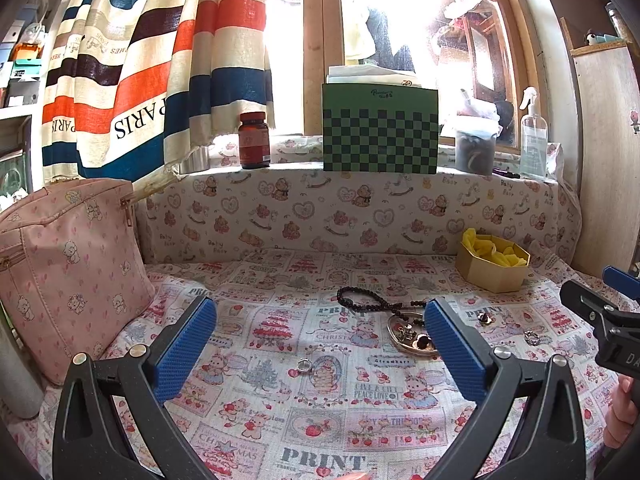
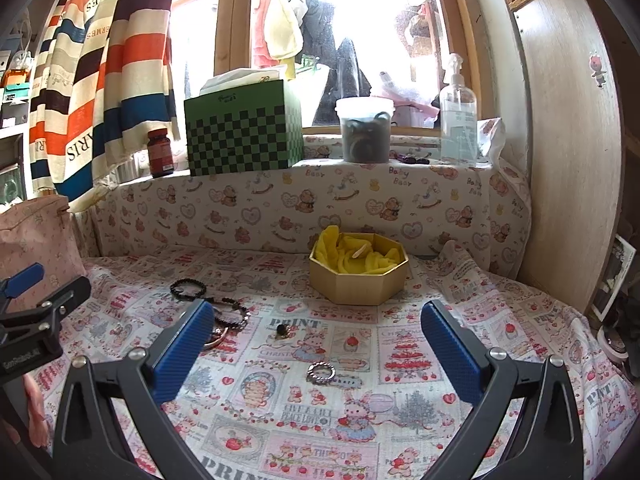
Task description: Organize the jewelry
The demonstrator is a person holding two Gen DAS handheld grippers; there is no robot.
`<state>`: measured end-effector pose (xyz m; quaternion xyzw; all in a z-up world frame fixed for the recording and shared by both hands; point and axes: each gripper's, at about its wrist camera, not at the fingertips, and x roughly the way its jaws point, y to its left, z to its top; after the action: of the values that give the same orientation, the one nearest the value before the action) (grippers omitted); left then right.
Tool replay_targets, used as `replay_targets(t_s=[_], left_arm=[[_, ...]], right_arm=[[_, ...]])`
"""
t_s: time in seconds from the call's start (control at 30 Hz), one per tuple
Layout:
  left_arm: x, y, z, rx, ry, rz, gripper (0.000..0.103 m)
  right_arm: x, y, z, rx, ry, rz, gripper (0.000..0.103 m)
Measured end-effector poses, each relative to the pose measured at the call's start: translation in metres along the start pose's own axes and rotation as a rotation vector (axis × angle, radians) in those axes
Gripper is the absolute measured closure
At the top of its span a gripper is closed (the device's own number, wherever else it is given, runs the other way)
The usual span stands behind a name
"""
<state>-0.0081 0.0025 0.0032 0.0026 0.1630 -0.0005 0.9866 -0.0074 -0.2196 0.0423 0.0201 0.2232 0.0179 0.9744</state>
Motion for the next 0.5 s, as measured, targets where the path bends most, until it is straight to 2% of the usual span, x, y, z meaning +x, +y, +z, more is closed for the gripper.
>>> replay_targets(t_s=[0.13,0.23,0.5], left_arm=[[0.0003,0.0008,0.0007,0.000,0.001,0.002,0.000],[0.0000,0.0012,0.0005,0.000,0.001,0.002,0.000],[0.0004,0.0013,0.0001,0.000,0.001,0.004,0.000]], right_arm=[[-0.0008,0.0016,-0.0001,-0.004,-0.004,-0.017,0.000],[-0.0004,0.0005,0.0000,0.004,-0.002,-0.064,0.000],[-0.0029,-0.0018,-0.0011,0.007,-0.011,-0.054,0.000]])
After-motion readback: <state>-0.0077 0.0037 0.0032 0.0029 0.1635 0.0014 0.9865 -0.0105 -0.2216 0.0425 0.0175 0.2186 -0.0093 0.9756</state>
